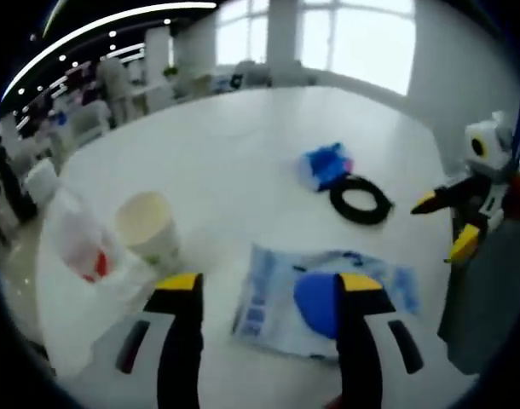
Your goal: Arrange the tabletop items into an orderly group along one side of the table until the central work area is clear of visible clutter.
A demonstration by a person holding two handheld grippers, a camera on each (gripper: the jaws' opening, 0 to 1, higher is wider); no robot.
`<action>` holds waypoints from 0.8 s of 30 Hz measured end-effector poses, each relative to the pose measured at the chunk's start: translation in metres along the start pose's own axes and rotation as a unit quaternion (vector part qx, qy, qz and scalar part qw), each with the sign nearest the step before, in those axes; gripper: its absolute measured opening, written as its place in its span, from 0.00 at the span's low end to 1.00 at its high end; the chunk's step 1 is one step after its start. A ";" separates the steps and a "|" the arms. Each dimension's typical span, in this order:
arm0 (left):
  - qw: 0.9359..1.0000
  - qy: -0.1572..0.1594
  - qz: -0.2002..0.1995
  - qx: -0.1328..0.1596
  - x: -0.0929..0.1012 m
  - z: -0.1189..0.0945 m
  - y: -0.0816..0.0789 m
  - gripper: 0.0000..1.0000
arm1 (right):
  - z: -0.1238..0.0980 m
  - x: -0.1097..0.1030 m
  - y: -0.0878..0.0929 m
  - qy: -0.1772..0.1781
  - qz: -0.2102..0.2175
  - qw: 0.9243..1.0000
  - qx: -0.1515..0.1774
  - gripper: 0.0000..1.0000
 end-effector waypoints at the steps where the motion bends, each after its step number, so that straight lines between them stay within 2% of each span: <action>1: 1.000 0.001 0.000 -0.005 0.000 0.004 0.001 0.59 | 0.002 -0.002 0.002 0.001 0.001 1.000 -0.003 0.65; 7: 1.000 0.007 -0.006 -0.020 -0.004 0.020 0.005 0.56 | 0.014 -0.012 0.016 0.004 -0.002 1.000 -0.028 0.62; 16: 0.999 0.012 -0.006 -0.050 -0.010 0.032 0.018 0.53 | 0.028 -0.019 0.034 0.004 0.014 0.998 -0.057 0.58; 19: 0.998 0.014 -0.003 -0.057 -0.012 0.033 0.022 0.50 | 0.033 -0.020 0.038 0.000 0.034 0.998 -0.062 0.56; 24: 0.997 0.019 -0.005 -0.069 -0.015 0.037 0.029 0.41 | 0.039 -0.019 0.038 0.006 0.042 0.997 -0.068 0.51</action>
Point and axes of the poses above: the point that each gripper's makers call its tool centre point, and the gripper's own axes: z roughly forward along the fingers, x roughly to its right, y roughly out of its underside, the point moved 1 cm from there along -z, roughly backward along the fingers, and after that the axes turned 7 degrees about -x, right-handed, at the moved point
